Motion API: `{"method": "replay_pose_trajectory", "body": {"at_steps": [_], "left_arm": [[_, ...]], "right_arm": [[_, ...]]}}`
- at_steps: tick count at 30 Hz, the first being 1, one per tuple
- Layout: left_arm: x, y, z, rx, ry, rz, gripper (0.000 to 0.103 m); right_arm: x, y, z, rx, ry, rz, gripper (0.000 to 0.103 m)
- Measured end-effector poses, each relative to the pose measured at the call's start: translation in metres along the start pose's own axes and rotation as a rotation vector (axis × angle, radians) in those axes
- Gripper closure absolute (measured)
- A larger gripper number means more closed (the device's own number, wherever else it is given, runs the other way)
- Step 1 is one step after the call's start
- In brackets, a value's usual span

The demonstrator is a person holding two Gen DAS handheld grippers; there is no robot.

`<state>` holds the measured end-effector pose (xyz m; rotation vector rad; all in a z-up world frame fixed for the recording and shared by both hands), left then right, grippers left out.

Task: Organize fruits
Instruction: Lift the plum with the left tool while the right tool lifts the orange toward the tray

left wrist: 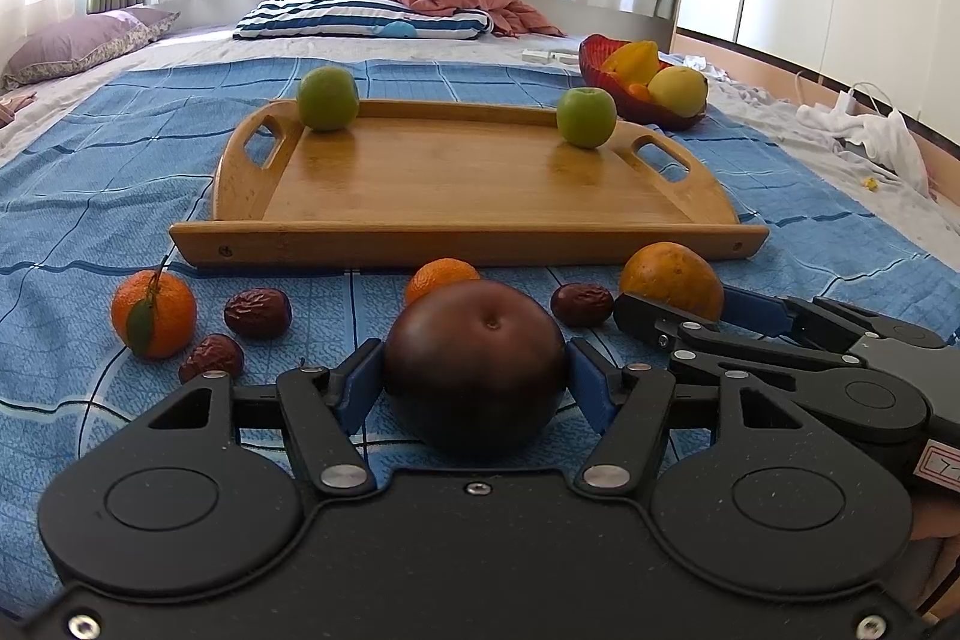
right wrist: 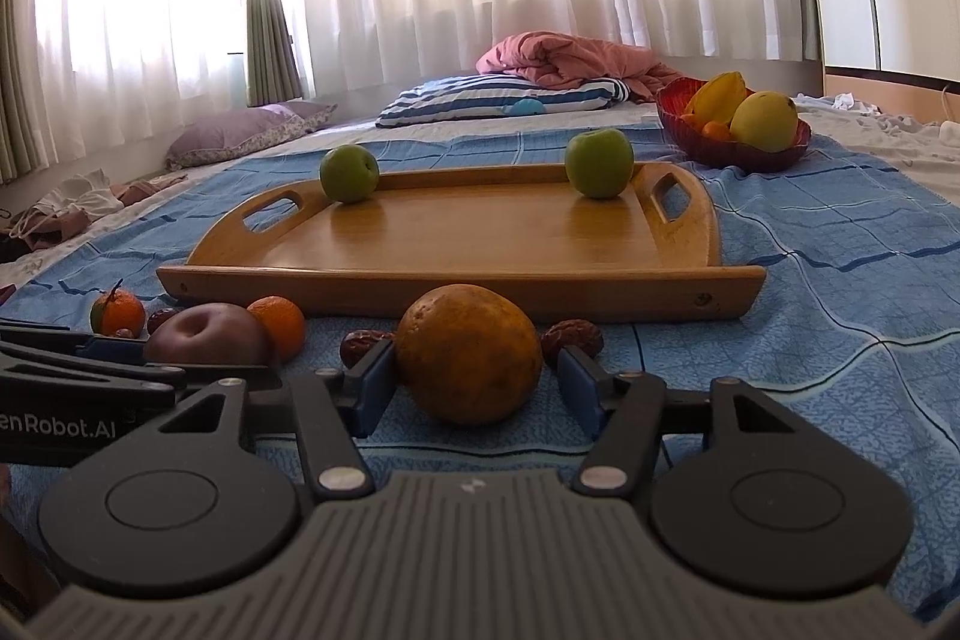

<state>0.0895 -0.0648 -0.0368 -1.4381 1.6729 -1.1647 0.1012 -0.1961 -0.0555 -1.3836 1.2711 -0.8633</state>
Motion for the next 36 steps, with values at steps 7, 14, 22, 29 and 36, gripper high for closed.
{"method": "replay_pose_trajectory", "body": {"at_steps": [7, 14, 22, 29, 36], "left_arm": [[0.001, -0.002, 0.000, -0.008, -0.007, 0.006, 0.041], [-0.001, -0.005, -0.003, -0.004, -0.020, 0.008, 0.042], [-0.006, -0.020, -0.018, 0.041, -0.030, 0.005, 0.042], [-0.026, -0.043, -0.018, 0.062, -0.059, -0.021, 0.042], [-0.049, -0.065, -0.008, 0.082, -0.097, -0.033, 0.042]], "right_arm": [[-0.002, 0.000, -0.001, 0.002, -0.010, -0.005, 0.048], [-0.004, -0.002, -0.007, 0.026, -0.003, -0.014, 0.048], [-0.005, -0.013, -0.015, 0.067, 0.003, -0.017, 0.049], [0.000, -0.030, -0.017, 0.106, 0.032, -0.020, 0.049], [0.010, -0.047, -0.012, 0.130, 0.083, -0.032, 0.049]]}}
Point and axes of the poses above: each gripper's, at about its wrist camera, not at the fingertips, and z roughly the way its jaws point, x to its right, y to its underside, the point moved 8 cm from there along z, roughly the way its jaws point, and after that the axes turned 10 degrees about x, right-handed, at the moved point
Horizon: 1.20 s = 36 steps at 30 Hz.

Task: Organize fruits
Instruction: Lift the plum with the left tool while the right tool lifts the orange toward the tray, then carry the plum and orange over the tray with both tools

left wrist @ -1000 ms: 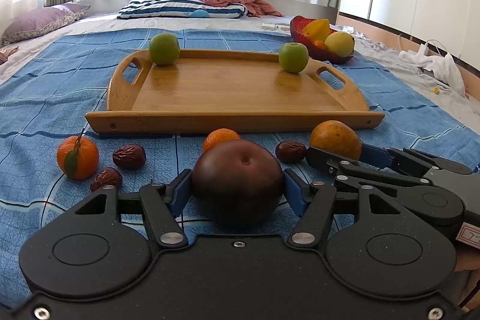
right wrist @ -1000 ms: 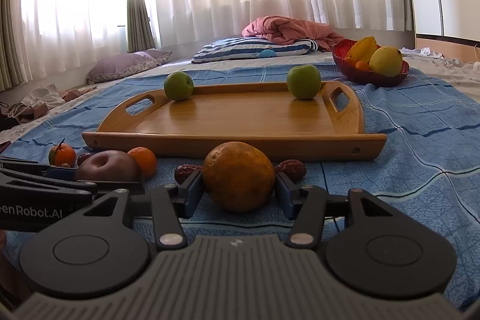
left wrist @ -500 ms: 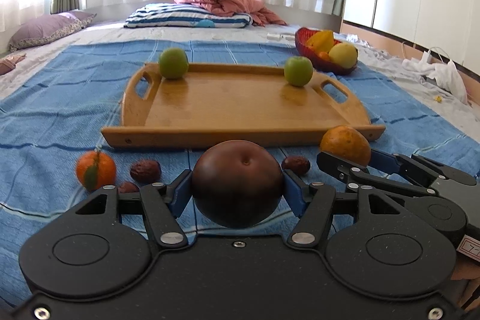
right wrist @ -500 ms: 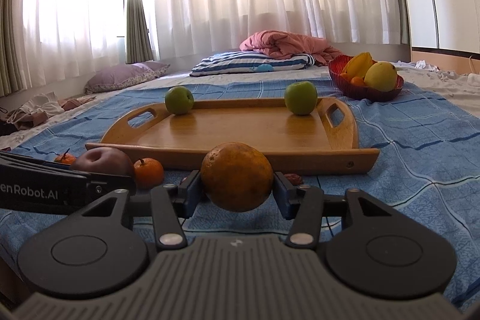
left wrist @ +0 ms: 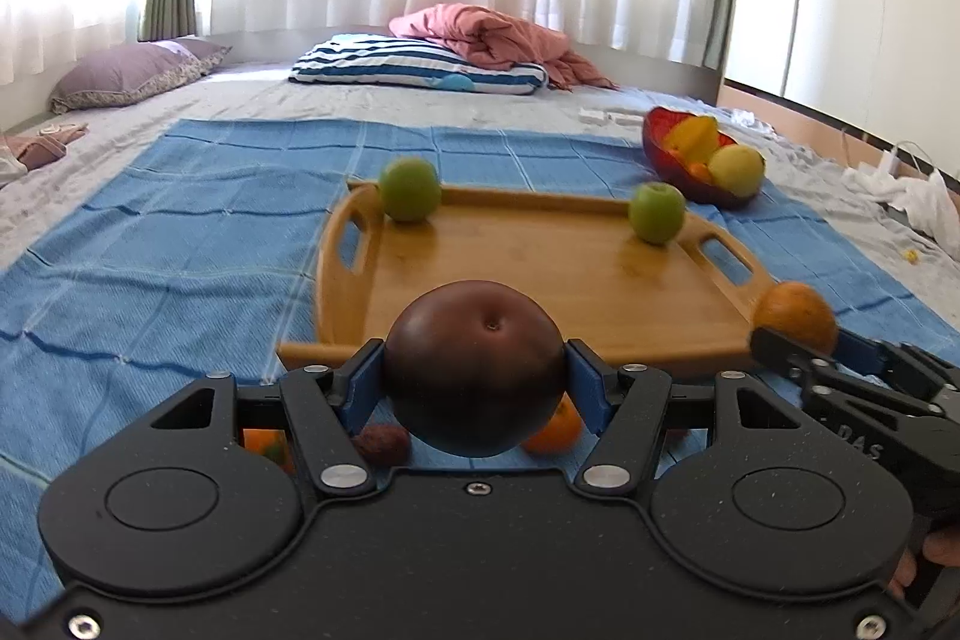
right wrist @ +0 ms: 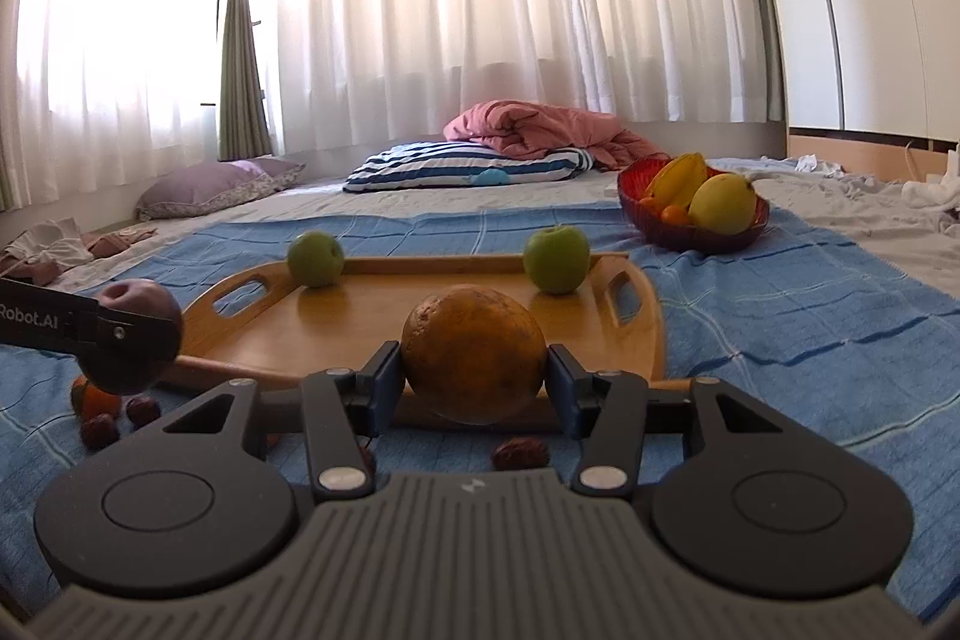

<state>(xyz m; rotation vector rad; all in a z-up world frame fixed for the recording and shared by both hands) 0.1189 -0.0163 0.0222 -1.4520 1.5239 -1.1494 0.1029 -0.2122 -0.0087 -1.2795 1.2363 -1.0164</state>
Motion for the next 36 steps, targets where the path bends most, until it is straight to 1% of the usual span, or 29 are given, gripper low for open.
{"method": "replay_pose_trajectory", "body": {"at_steps": [6, 10, 15, 21, 29, 36], "left_arm": [[-0.015, -0.019, 0.016, 0.004, -0.016, -0.020, 0.042], [-0.021, -0.033, 0.027, 0.012, -0.021, -0.024, 0.042], [-0.024, -0.047, 0.044, 0.014, -0.016, -0.028, 0.042], [-0.028, -0.050, 0.072, -0.016, -0.001, -0.056, 0.042], [-0.037, -0.052, 0.112, -0.066, 0.008, -0.093, 0.042], [-0.046, -0.050, 0.149, -0.123, -0.017, -0.101, 0.042]], "right_arm": [[0.010, -0.015, 0.017, 0.007, 0.039, -0.006, 0.049], [0.016, -0.021, 0.034, -0.003, 0.062, -0.015, 0.049], [0.030, -0.023, 0.057, -0.028, 0.082, 0.021, 0.049], [0.045, -0.022, 0.087, -0.056, 0.108, 0.043, 0.049], [0.056, -0.011, 0.114, -0.114, 0.121, 0.058, 0.049], [0.061, -0.008, 0.132, -0.160, 0.116, 0.069, 0.049]]}}
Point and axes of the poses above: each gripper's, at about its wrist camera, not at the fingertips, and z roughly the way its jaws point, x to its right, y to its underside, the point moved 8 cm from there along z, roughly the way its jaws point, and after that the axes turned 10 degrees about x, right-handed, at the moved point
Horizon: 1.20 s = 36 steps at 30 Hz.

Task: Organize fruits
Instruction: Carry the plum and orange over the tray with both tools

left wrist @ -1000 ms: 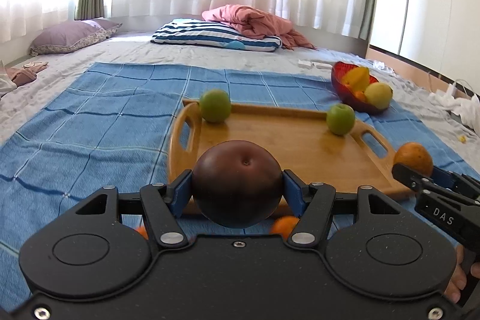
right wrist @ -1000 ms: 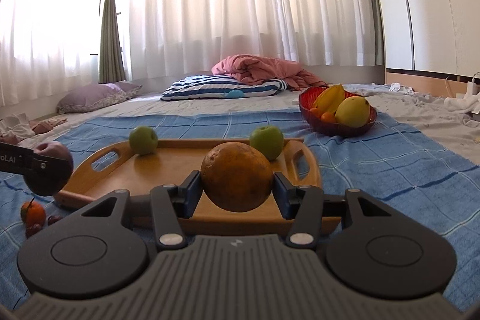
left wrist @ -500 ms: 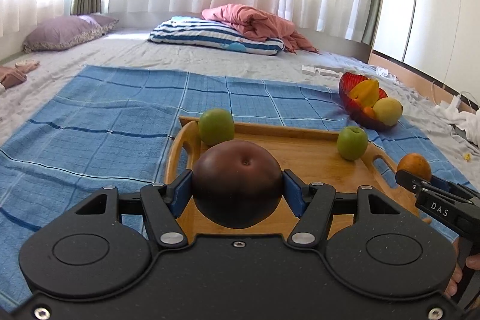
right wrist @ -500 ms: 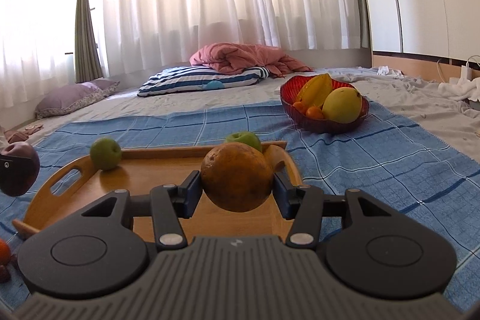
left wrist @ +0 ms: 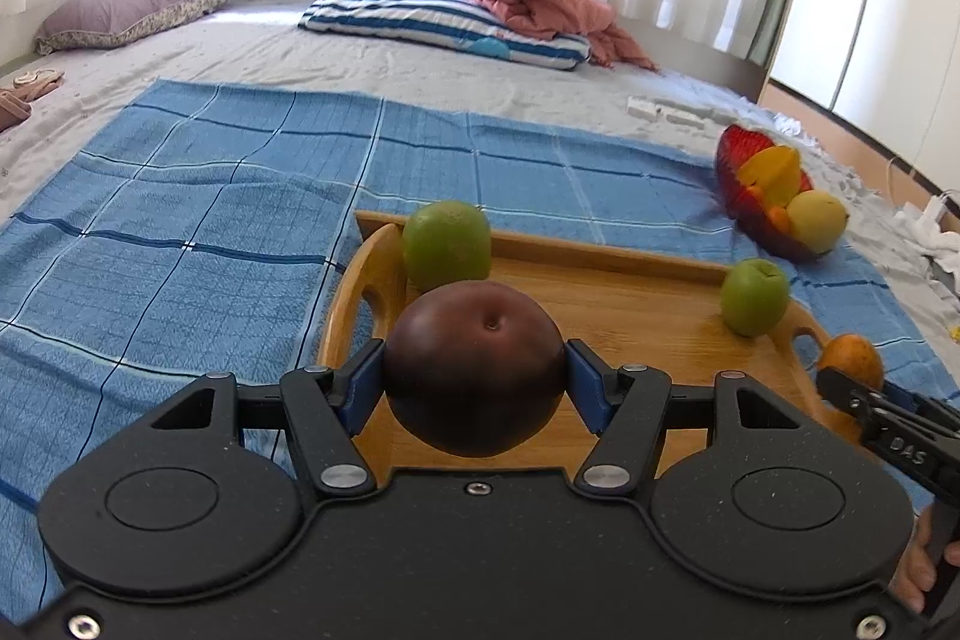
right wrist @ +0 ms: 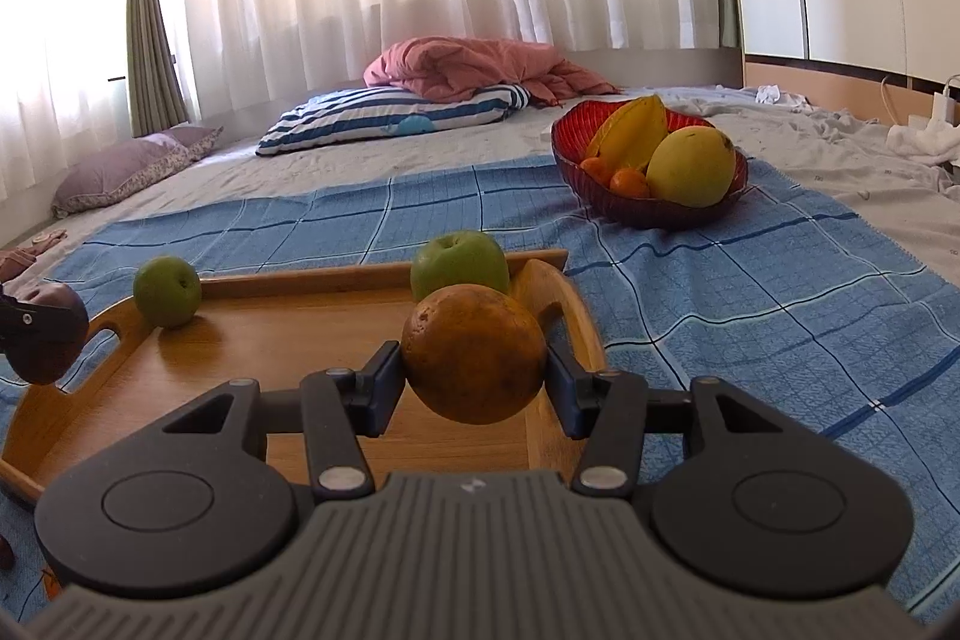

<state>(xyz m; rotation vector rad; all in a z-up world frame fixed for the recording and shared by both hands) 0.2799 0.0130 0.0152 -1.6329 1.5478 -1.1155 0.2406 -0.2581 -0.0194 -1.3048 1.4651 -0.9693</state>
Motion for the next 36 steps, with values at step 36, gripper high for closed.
{"method": "replay_pose_trajectory", "body": {"at_steps": [36], "left_arm": [[-0.009, 0.006, 0.072, -0.087, -0.041, 0.013, 0.042]], "right_arm": [[-0.001, 0.009, 0.055, -0.117, 0.022, -0.025, 0.049]]}}
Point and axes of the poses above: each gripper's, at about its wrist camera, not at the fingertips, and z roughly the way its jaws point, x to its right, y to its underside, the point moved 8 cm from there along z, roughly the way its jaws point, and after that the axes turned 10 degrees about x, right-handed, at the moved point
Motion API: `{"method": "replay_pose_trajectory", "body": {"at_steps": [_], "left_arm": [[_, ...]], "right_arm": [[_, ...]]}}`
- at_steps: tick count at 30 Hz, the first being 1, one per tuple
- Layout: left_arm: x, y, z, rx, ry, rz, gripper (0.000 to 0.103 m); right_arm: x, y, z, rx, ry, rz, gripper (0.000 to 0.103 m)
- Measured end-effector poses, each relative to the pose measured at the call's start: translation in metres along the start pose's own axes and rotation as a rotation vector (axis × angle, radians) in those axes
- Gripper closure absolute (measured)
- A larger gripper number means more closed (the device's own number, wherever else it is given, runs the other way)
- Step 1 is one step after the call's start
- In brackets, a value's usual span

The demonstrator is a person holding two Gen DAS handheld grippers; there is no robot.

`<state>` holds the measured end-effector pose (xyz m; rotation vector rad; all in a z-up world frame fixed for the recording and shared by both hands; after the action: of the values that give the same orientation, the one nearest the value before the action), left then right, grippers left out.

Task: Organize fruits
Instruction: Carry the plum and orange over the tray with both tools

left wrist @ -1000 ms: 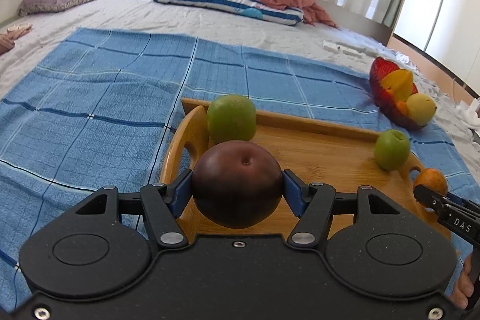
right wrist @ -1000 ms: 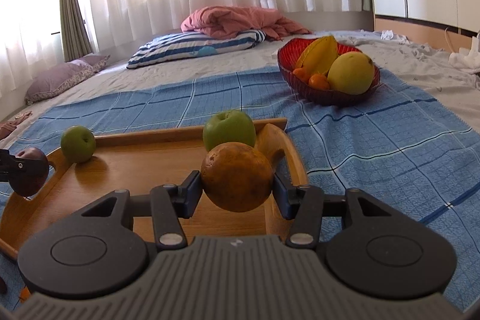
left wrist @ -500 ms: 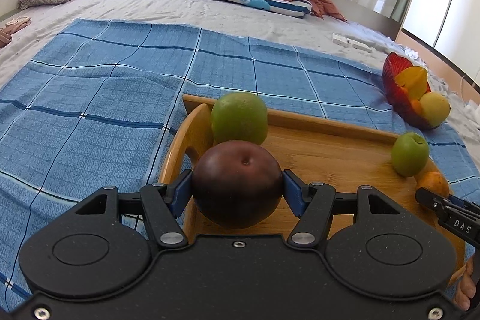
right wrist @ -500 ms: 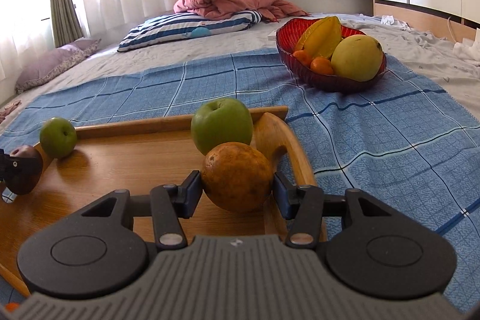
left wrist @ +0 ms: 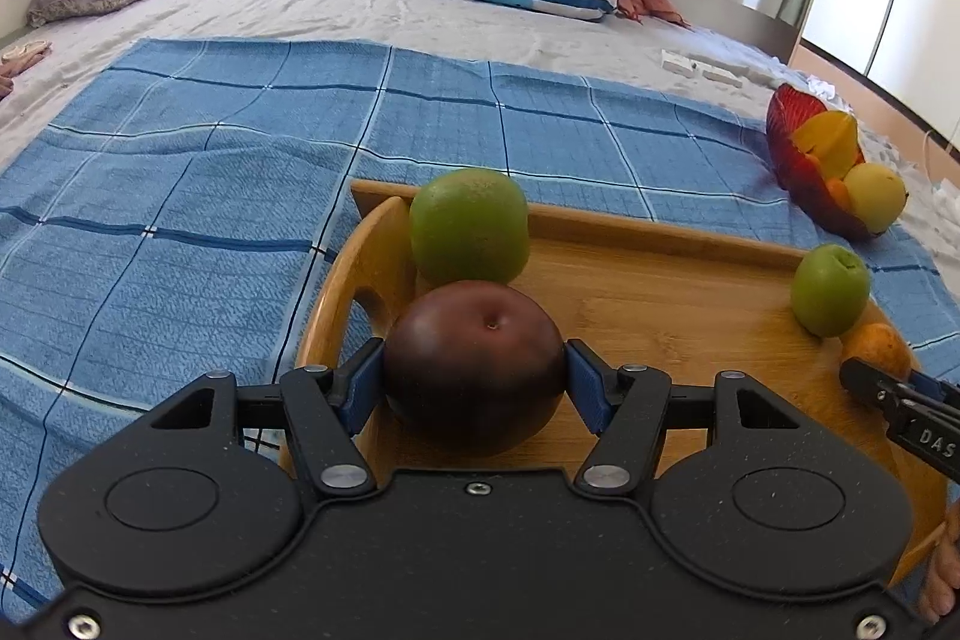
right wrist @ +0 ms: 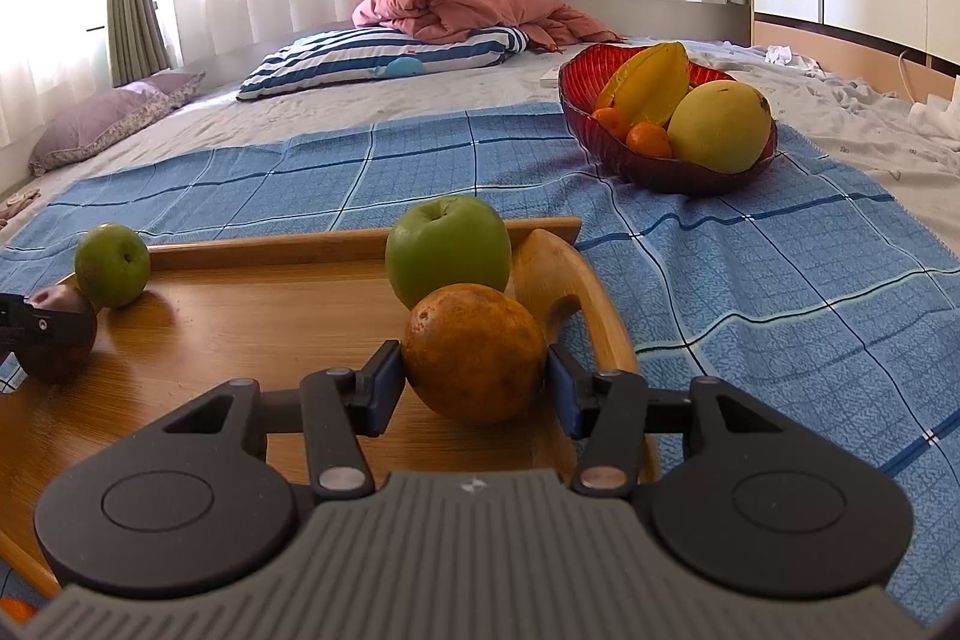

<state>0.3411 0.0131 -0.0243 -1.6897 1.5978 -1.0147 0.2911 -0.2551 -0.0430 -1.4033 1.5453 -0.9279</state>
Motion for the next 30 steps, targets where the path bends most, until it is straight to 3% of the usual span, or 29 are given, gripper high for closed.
{"method": "replay_pose_trajectory", "body": {"at_steps": [22, 26, 28, 30], "left_arm": [[0.0029, 0.0014, 0.0045, 0.004, -0.030, 0.032, 0.041], [0.0003, 0.0005, 0.0040, 0.003, -0.026, 0.008, 0.041], [0.0000, 0.0004, 0.0028, 0.005, -0.024, 0.004, 0.040], [-0.0001, 0.0009, 0.0008, 0.008, -0.019, -0.001, 0.035]], "right_arm": [[-0.0009, 0.0007, -0.0006, -0.012, -0.004, -0.015, 0.047], [-0.0018, 0.0010, -0.0016, -0.017, -0.006, -0.023, 0.042], [-0.0024, 0.0017, -0.0021, -0.018, -0.008, -0.029, 0.034], [-0.0035, 0.0024, -0.0023, -0.018, -0.008, -0.043, 0.033]]}}
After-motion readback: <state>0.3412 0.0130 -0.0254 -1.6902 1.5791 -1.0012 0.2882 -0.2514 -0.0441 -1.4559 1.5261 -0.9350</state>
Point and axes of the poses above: each gripper's, at about its wrist camera, not at the fingertips, and z roughly the way its jaws point, x to its right, y to its underside, the point moved 8 cm from there along z, roughly the way its jaws point, and after that the axes turned 10 degrees about x, right-handed, at the moved point
